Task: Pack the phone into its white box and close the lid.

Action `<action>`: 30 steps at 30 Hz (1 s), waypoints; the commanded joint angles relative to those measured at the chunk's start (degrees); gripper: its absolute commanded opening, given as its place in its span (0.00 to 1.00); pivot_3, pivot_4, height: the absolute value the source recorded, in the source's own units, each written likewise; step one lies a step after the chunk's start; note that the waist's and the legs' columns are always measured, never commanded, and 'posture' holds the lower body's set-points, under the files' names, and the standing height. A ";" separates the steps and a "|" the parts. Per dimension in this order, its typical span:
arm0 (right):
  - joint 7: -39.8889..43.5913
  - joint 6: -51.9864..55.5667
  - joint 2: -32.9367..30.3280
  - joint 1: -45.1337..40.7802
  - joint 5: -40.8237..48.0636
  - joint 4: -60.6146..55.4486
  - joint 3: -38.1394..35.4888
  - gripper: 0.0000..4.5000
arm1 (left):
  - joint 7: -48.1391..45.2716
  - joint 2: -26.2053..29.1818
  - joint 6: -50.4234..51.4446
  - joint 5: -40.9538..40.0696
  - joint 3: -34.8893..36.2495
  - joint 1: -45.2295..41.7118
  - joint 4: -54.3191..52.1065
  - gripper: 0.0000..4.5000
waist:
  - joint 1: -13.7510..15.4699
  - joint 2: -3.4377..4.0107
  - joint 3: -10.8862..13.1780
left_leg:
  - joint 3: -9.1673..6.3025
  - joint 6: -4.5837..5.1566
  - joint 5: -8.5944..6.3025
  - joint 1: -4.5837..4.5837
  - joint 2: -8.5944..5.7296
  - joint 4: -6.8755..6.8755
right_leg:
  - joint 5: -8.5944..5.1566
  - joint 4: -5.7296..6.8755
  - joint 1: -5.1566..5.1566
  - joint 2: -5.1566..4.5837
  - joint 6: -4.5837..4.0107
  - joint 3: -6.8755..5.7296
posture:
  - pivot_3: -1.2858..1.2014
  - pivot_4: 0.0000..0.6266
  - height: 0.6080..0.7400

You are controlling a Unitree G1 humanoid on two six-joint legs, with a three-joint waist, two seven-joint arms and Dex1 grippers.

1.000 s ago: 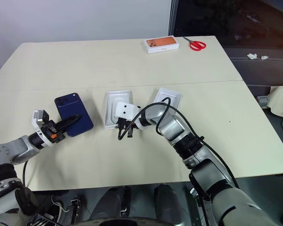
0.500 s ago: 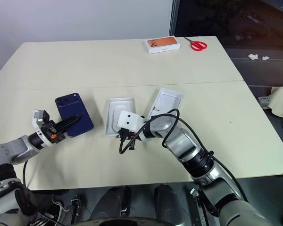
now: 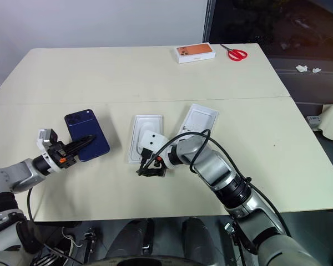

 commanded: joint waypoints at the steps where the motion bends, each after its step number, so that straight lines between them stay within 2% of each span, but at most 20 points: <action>1: -0.47 0.34 1.17 -3.10 2.64 -0.60 -2.59 0.88 | -1.29 1.16 -0.58 -2.09 1.28 -0.21 -1.39 0.00 | 0.00 0.00 0.00 | 0.00 0.00 0.00 0.00 0.00 0.00 | 0.00 0.00 0.00 0.00 0.00 0.00 | 0.52 0.24 1.00; 5: -1.41 -3.18 1.94 -7.03 3.43 5.11 -5.25 0.88 | -1.31 0.99 -0.81 -2.06 1.11 -0.39 -1.43 0.00 | 0.02 0.00 0.00 | 0.00 0.00 0.00 0.00 0.00 0.00 | 0.00 -0.01 0.00 0.00 0.00 -0.01 | 0.52 0.24 1.00; 7: -1.32 -5.00 2.12 -8.96 3.91 8.47 -6.43 0.77 | -1.48 1.06 -1.02 -1.93 0.90 -0.58 -1.32 0.00 | 0.03 -0.01 0.00 | 0.00 0.00 0.00 0.00 0.00 0.00 | 0.00 0.00 0.01 0.00 0.00 0.00 | 0.52 0.24 1.00; 9: -1.36 -8.77 1.44 -9.89 2.03 11.68 -4.90 0.60 | -1.64 1.18 -1.16 -1.84 0.74 -0.80 -1.09 0.00 | 0.03 -0.01 0.00 | 0.01 0.00 0.00 0.00 -0.01 0.00 | 0.00 -0.01 0.00 0.00 0.00 -0.01 | 0.52 0.24 1.00; 14: -3.98 -21.01 1.21 -10.94 -6.20 20.90 1.01 0.02 | -2.01 1.51 -1.27 -1.99 0.38 -1.22 -0.91 0.00 | -0.04 -0.01 0.00 | 0.02 0.00 0.00 0.00 -0.01 -0.01 | 0.00 -0.01 -0.01 0.00 0.00 -0.01 | 0.52 0.24 1.00; 21: -6.63 -30.61 3.78 -11.48 -13.34 28.45 5.01 0.01 | -2.07 1.51 -1.07 -2.03 0.29 -1.01 -1.25 0.00 | -0.17 0.00 0.01 | 0.02 -0.02 0.01 -0.01 0.00 -0.01 | 0.00 0.01 -0.04 0.03 0.00 -0.01 | 0.52 0.24 1.00; 30: -10.13 -36.96 7.34 -14.07 -18.15 37.83 4.16 0.01 | -1.83 1.12 -1.11 -2.12 0.42 -0.76 -1.55 0.00 | -0.13 -0.01 0.00 | 0.01 -0.12 0.07 -0.01 0.00 0.00 | 0.00 0.02 -0.02 0.03 0.00 -0.02 | 0.52 0.24 1.00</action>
